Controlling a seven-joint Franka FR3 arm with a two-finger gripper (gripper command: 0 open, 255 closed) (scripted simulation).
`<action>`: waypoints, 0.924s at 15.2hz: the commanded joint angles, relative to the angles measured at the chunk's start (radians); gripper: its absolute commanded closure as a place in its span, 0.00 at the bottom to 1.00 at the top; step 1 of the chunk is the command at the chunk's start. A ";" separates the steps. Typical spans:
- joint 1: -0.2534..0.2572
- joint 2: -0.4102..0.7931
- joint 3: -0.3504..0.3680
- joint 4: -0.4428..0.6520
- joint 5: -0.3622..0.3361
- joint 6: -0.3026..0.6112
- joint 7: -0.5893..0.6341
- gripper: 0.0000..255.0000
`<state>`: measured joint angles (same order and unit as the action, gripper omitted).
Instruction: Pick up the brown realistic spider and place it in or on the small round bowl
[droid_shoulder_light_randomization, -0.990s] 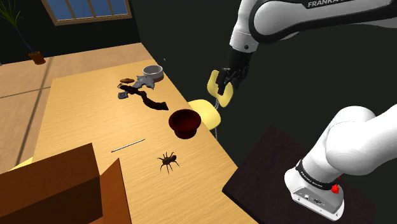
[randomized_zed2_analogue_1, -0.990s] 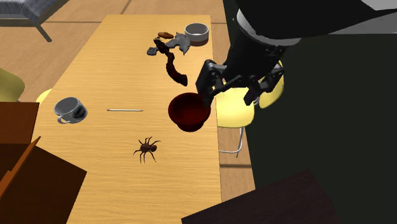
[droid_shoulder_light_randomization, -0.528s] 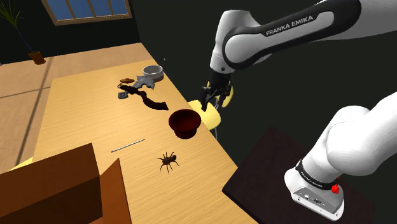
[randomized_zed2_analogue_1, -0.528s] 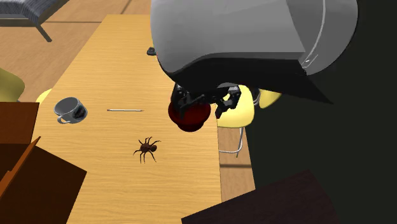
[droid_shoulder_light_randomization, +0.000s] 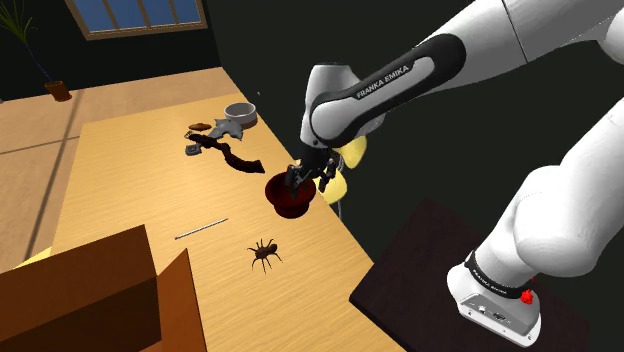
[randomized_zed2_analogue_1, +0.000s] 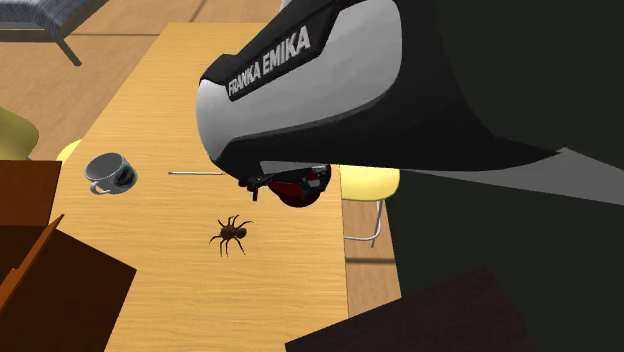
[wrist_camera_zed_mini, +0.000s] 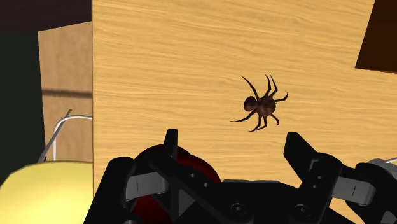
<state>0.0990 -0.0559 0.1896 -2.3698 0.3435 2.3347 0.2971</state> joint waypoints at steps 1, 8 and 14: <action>0.010 0.069 0.012 0.025 0.012 0.039 0.022 0.00; 0.052 0.340 0.038 0.170 0.034 0.148 0.096 0.00; 0.095 0.572 0.044 0.339 0.043 0.200 0.157 0.00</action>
<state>0.1891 0.4769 0.2334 -2.0604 0.3845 2.5273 0.4471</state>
